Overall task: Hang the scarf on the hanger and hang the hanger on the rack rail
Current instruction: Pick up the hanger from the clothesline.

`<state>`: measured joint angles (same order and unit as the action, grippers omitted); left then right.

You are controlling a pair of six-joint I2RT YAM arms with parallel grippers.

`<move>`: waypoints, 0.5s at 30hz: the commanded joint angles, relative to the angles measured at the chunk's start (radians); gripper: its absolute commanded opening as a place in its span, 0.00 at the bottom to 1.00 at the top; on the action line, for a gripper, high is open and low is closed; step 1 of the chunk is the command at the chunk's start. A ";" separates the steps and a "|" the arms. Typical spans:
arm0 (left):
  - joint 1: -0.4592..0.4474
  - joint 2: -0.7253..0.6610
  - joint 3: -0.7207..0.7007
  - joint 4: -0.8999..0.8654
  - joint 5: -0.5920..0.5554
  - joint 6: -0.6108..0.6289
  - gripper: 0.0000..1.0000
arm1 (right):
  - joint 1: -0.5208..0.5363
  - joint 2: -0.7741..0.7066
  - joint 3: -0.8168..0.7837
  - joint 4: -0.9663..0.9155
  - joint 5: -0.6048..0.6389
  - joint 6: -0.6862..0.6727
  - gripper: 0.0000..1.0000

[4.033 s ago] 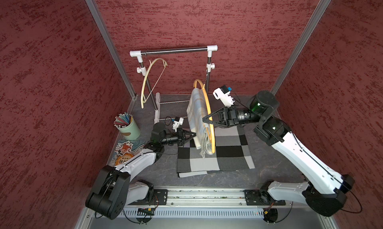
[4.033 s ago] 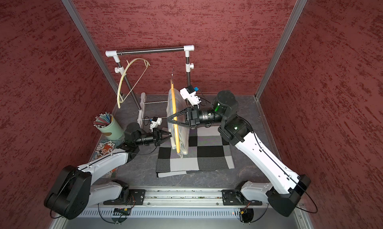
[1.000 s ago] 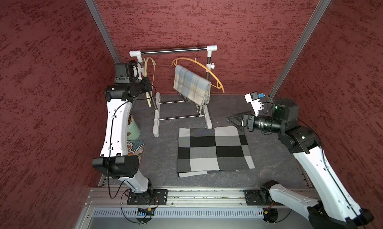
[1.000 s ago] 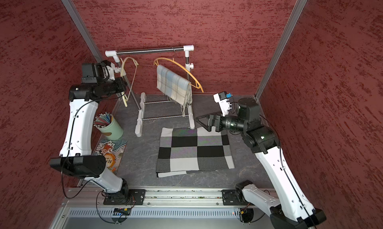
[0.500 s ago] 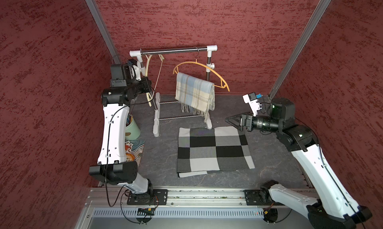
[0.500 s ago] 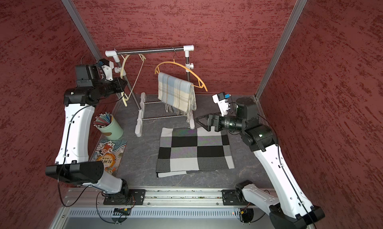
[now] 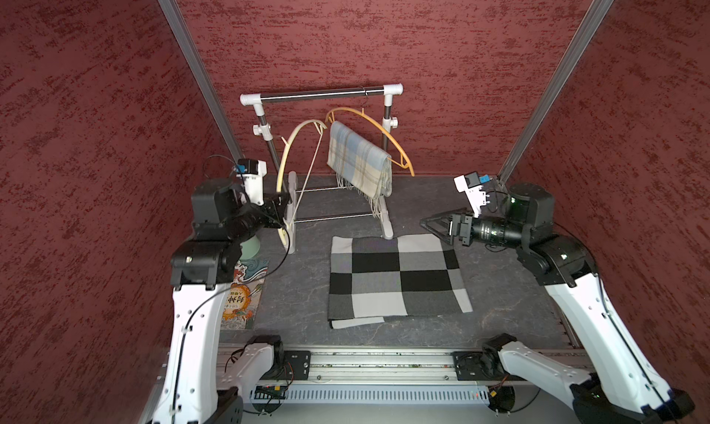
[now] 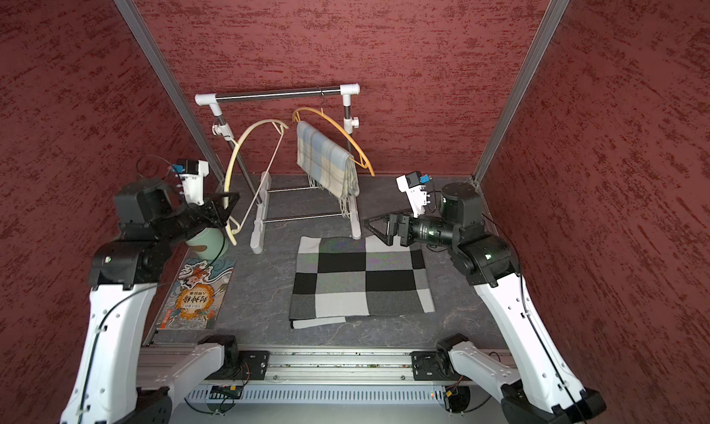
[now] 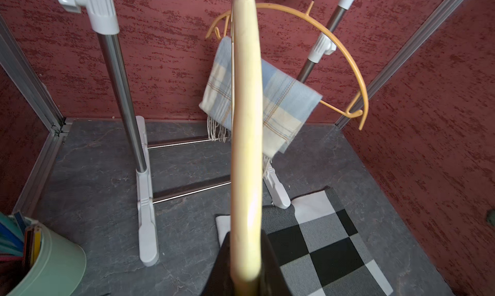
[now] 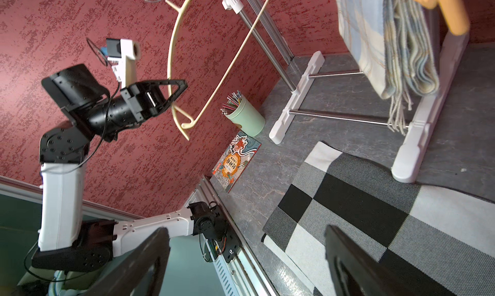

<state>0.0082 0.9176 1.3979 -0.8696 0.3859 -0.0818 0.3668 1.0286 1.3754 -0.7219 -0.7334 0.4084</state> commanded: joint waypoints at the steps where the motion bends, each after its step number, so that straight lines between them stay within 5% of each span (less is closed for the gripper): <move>1: -0.028 -0.090 -0.076 -0.027 0.010 -0.028 0.00 | 0.005 -0.014 0.007 0.050 -0.040 0.029 0.93; 7: -0.136 -0.263 -0.309 0.012 -0.012 -0.130 0.00 | 0.014 -0.021 -0.029 0.044 -0.060 0.047 0.93; 15: -0.429 -0.353 -0.487 0.025 -0.236 -0.212 0.00 | 0.148 -0.021 -0.064 0.066 -0.023 0.082 0.90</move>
<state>-0.3401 0.5846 0.9180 -0.9115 0.2440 -0.2501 0.4587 1.0119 1.3098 -0.6853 -0.7773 0.4767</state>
